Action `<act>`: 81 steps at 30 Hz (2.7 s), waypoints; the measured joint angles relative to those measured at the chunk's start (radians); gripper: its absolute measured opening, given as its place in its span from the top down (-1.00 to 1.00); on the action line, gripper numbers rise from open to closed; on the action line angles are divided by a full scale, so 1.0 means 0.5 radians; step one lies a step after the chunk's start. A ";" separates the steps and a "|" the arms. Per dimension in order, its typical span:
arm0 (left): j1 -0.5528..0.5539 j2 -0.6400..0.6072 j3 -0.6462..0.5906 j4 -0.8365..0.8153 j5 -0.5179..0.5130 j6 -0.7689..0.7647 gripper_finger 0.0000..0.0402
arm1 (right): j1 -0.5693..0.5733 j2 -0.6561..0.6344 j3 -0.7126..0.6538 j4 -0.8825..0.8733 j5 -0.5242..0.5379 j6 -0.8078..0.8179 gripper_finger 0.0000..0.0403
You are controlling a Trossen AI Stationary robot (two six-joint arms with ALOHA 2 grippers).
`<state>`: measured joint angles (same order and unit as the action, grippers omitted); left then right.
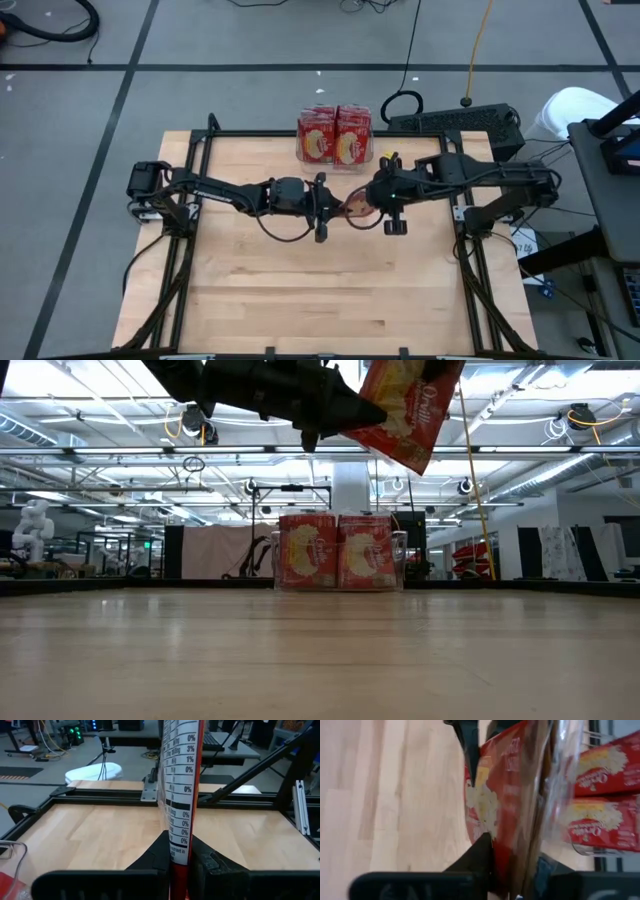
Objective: Sort popcorn bags into baskets
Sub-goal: Put the red popcorn bag into the transparent bin
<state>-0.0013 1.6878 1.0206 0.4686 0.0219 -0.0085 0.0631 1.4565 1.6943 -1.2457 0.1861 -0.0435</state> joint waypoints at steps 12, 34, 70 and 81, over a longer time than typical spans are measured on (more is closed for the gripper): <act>-0.055 0.000 0.000 -0.060 -0.142 -0.113 0.30 | -0.147 -0.003 -0.001 0.046 -0.208 -0.126 0.89; -0.043 -0.454 -0.001 -1.311 -0.729 -0.461 -0.12 | -0.777 0.001 0.035 0.263 -0.275 -0.658 0.92; -0.095 -0.401 -0.330 -0.927 -0.720 -0.448 0.18 | -1.281 1.070 0.744 -0.181 -0.379 -1.194 0.92; -0.133 -0.401 -0.330 -0.928 -0.719 -0.450 0.18 | -1.317 1.072 0.449 -0.081 -0.384 -1.187 0.92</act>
<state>-0.0681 1.4872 0.8558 0.0047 -0.3378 -0.2337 -0.5953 1.9926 1.9188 -1.2864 -0.0059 -0.6370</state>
